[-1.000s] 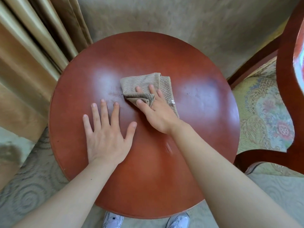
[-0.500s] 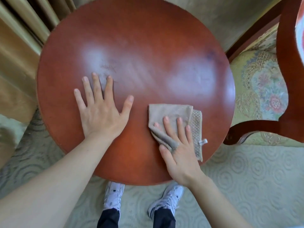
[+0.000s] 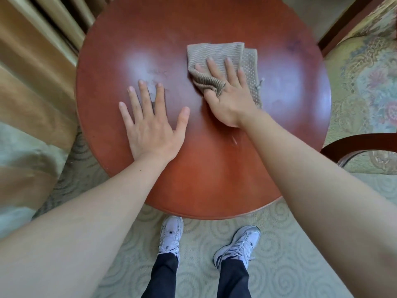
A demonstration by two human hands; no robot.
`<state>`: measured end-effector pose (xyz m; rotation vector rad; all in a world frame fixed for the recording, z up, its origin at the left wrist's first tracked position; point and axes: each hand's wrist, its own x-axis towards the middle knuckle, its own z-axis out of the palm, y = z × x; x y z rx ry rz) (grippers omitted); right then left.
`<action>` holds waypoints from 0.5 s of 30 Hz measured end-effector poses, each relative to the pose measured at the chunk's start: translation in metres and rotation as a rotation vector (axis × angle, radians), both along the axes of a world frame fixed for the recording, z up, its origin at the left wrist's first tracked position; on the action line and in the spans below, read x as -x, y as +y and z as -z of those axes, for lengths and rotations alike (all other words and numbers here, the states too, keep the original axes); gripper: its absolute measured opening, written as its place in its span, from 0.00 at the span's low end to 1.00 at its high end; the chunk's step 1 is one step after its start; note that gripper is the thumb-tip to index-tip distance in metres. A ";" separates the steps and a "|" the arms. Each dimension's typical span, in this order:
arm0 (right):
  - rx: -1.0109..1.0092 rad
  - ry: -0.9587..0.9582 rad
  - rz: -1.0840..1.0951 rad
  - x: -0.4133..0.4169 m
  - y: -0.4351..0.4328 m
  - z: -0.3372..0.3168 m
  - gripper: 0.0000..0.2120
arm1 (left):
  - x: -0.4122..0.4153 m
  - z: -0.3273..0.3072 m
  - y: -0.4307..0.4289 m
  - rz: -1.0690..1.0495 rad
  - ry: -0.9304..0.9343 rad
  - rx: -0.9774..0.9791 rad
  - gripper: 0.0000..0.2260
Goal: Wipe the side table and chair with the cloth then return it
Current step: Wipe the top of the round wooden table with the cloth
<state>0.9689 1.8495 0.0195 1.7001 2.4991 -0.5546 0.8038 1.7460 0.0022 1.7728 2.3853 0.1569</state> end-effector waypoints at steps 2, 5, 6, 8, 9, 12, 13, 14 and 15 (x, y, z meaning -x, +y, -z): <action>0.024 0.003 0.030 0.006 0.028 -0.001 0.27 | 0.001 0.000 0.000 -0.004 -0.004 -0.003 0.38; 0.116 0.051 0.039 0.012 0.043 -0.003 0.29 | 0.002 0.001 0.003 -0.001 0.003 -0.018 0.39; 0.136 0.066 0.037 0.012 0.037 -0.004 0.30 | 0.002 0.001 0.004 -0.002 -0.003 -0.020 0.39; 0.121 0.092 0.032 0.009 0.011 -0.003 0.31 | 0.003 0.002 0.003 -0.004 -0.019 -0.027 0.39; 0.110 0.113 0.043 0.006 -0.008 -0.003 0.31 | 0.003 0.002 0.002 -0.004 -0.027 -0.029 0.39; 0.071 0.145 0.065 -0.006 -0.084 -0.006 0.30 | 0.003 0.001 0.000 -0.006 -0.040 -0.031 0.39; 0.054 0.144 0.062 -0.010 -0.111 -0.007 0.30 | 0.003 0.000 0.000 -0.008 -0.041 -0.032 0.39; 0.044 0.138 0.056 -0.014 -0.137 -0.009 0.30 | 0.002 -0.001 -0.001 -0.010 -0.040 -0.033 0.40; 0.042 0.125 0.049 -0.018 -0.159 -0.009 0.30 | 0.001 -0.001 -0.002 -0.010 -0.039 -0.035 0.40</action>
